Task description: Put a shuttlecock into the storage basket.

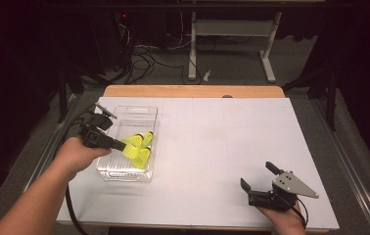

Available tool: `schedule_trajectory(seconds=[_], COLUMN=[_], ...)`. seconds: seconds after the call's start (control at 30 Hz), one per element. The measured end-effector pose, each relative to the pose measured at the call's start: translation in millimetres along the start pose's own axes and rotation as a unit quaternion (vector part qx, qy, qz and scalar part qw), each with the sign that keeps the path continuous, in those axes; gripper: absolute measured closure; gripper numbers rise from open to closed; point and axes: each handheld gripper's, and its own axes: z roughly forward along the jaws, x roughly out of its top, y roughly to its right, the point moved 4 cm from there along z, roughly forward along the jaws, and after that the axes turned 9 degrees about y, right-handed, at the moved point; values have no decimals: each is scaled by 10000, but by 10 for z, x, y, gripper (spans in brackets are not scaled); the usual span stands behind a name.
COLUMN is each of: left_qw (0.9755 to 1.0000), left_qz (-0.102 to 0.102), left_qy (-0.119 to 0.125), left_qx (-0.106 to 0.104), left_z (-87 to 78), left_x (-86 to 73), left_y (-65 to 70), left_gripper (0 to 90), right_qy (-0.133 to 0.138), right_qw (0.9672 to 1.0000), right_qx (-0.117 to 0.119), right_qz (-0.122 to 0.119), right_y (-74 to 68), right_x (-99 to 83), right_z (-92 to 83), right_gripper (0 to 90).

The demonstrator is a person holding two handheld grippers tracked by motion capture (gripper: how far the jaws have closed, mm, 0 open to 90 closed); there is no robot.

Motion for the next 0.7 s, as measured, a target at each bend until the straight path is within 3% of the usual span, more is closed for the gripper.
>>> schedule_trajectory(seconds=[0.7], left_qw=[9986], left_qz=[-442], left_qy=[-61], left_qx=[299], left_z=[-30], left_x=[-201], left_y=[-375], left_gripper=[877], right_qy=[13], right_qw=[10000], right_qx=[3], right_qz=[-1], right_y=[3], right_x=[4], right_z=[-8], right_gripper=[2])
